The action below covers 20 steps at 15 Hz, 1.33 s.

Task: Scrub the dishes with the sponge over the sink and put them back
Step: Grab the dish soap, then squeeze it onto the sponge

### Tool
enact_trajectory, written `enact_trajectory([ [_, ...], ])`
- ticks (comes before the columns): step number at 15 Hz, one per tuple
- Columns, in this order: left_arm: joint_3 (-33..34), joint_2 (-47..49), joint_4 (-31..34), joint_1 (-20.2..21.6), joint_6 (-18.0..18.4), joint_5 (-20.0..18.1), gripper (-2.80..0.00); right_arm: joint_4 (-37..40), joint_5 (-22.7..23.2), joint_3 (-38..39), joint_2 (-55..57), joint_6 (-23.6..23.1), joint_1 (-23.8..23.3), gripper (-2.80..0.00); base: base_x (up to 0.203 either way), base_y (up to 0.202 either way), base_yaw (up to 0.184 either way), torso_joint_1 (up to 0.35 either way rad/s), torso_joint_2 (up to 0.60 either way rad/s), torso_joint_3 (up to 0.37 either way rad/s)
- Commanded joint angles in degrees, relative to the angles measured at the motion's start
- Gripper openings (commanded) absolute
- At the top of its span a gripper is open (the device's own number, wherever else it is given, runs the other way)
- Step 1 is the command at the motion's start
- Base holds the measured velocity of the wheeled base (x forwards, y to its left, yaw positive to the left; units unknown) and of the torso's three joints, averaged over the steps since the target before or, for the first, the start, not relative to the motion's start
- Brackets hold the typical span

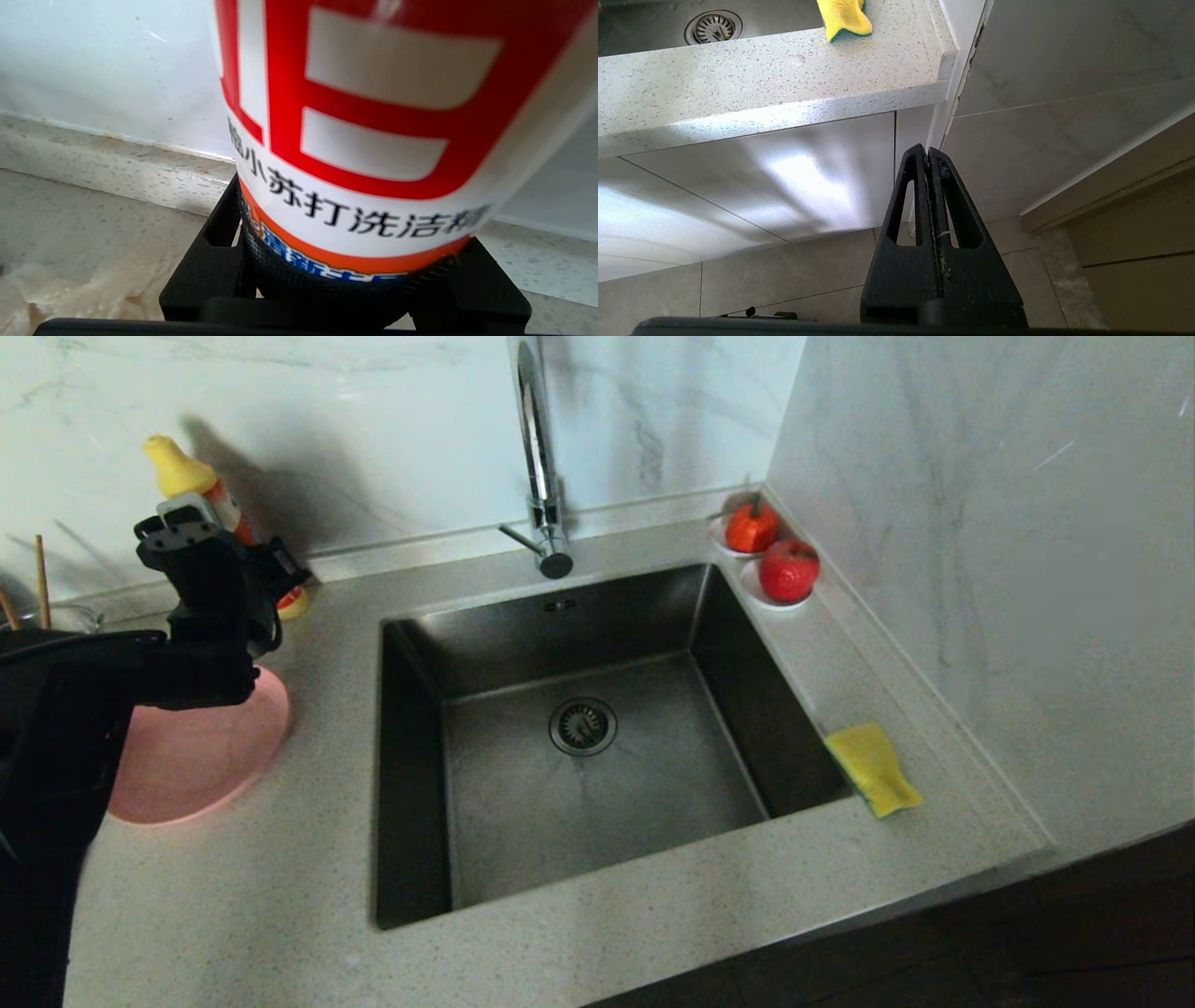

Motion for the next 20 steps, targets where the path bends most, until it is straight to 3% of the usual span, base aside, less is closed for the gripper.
enact_trajectory([
  [1,0.0,-1.8,0.1,0.0,-0.4,0.4,-2.8,0.0,0.0,0.0,0.0,0.0,0.0,-2.8,0.0,0.0,0.0,0.0,0.0,0.0],
  [4,0.2,-5.8,1.4,0.0,-0.6,1.0,-2.8,0.0,0.0,0.0,0.0,0.0,0.0,-2.8,0.0,0.0,0.0,0.0,0.0,0.0],
  [11,4.0,-21.1,11.1,0.0,-3.6,1.2,-2.8,0.0,0.0,0.0,0.0,0.0,0.0,-2.8,0.0,0.0,0.0,0.0,0.0,0.0],
  [15,10.8,-33.6,16.9,-0.9,-1.0,0.1,-2.8,0.0,0.0,0.0,0.0,0.0,0.0,-2.8,0.0,0.0,0.0,0.0,0.0,0.0],
  [20,15.7,-50.2,27.2,-5.6,3.9,-6.6,-2.8,0.0,0.0,0.0,0.0,0.0,0.0,-2.8,0.0,0.0,0.0,0.0,0.0,0.0],
])
